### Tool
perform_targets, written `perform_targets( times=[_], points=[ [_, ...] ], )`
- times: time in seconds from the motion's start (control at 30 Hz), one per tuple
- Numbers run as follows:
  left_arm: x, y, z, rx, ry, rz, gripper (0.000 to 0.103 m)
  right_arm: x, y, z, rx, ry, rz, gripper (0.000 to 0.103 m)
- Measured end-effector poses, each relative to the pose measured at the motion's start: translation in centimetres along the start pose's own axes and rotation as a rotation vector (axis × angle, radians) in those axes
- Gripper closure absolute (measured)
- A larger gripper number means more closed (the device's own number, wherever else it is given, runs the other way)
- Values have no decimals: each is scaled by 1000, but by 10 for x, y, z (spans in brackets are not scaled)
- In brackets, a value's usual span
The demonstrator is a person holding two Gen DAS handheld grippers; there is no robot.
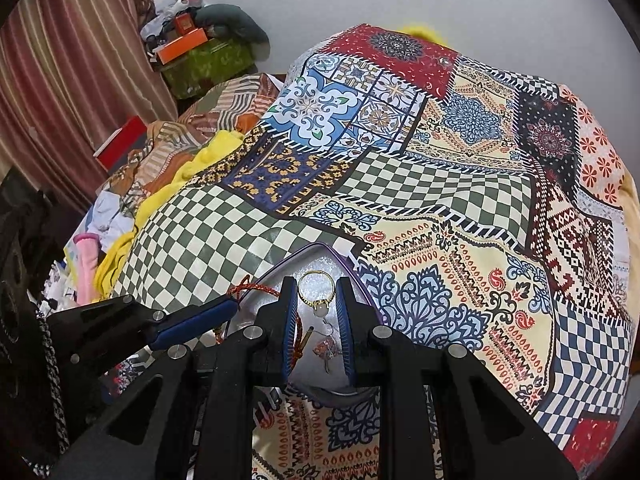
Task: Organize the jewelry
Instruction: 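Open the left tool over the tin while the right tool releases its ring, then move both tools back to the last rings on the quilt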
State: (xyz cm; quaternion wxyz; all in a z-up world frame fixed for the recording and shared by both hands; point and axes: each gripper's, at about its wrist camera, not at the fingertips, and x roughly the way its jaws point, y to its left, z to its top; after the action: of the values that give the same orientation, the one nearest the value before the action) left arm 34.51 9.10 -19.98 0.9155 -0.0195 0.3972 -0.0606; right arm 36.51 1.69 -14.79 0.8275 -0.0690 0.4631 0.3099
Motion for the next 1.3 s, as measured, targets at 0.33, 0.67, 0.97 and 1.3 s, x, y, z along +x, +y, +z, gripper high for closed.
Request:
perform_targets(
  times=[0.33,0.67,0.97,1.3],
  points=[
    [-15,-2,-1,-3,2,16,82,-23,16,-7,-69,-45,-77,69],
    [-62,-6,-2,7,-31,46,81,-76,31,-21,-90,-140,-123,69],
    [-111,-16,0,21,-76,66,81,-123,32,-50,-79,-197,-140,69],
    [-142,-45,-17,75,-97,47,63,-143,10,-90,-40,-172,-169,69]
  ],
)
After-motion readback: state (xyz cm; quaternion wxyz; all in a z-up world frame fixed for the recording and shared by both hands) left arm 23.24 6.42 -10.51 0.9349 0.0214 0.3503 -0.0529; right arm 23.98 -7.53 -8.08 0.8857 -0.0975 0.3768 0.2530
